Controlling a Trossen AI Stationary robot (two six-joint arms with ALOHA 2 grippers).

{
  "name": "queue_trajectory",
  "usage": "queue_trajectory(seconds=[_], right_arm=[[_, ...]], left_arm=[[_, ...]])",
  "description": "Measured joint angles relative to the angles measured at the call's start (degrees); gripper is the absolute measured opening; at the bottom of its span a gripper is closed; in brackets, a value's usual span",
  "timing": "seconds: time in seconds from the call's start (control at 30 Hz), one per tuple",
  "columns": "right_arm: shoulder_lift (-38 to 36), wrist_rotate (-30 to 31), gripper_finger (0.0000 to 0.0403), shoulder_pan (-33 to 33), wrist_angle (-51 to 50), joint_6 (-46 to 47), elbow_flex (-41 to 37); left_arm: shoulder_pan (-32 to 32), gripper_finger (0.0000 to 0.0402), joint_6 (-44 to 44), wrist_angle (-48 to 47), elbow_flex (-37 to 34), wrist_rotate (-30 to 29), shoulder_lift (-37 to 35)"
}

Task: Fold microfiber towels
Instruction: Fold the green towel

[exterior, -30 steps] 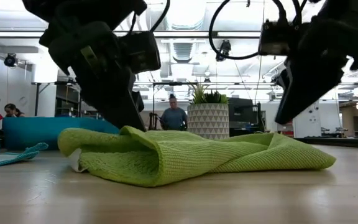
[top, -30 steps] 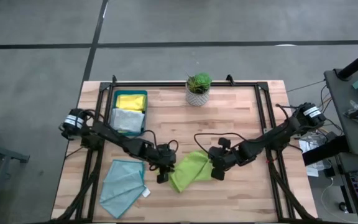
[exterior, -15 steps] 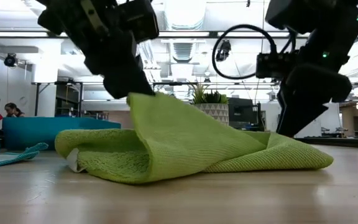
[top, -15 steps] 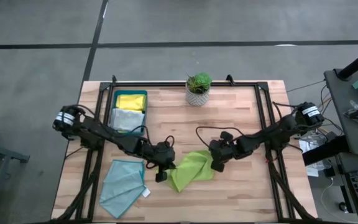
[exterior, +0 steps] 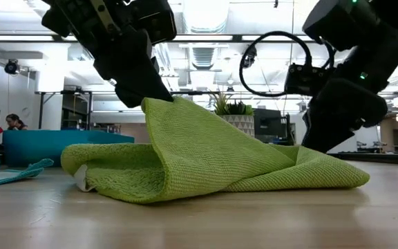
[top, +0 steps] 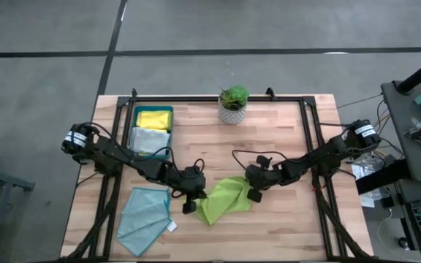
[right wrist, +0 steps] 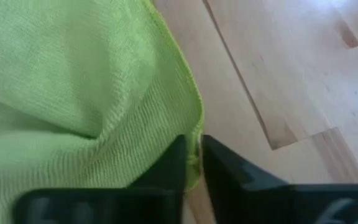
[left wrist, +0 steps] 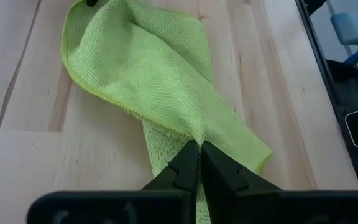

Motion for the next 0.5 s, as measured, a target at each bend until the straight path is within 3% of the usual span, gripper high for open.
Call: queue_trajectory(seconds=[0.27,0.5], right_arm=[[-3.47,-0.02,0.0008,0.03,-1.83,-5.55,0.94],[-13.29,1.33,0.0008,0.21,-15.19,-8.73,7.54]], left_arm=[[0.24,0.0001,0.06,-1.74,0.11,-0.02,-1.73],[0.53,0.0001,0.77,-18.81,6.02,-2.04,-7.68]])
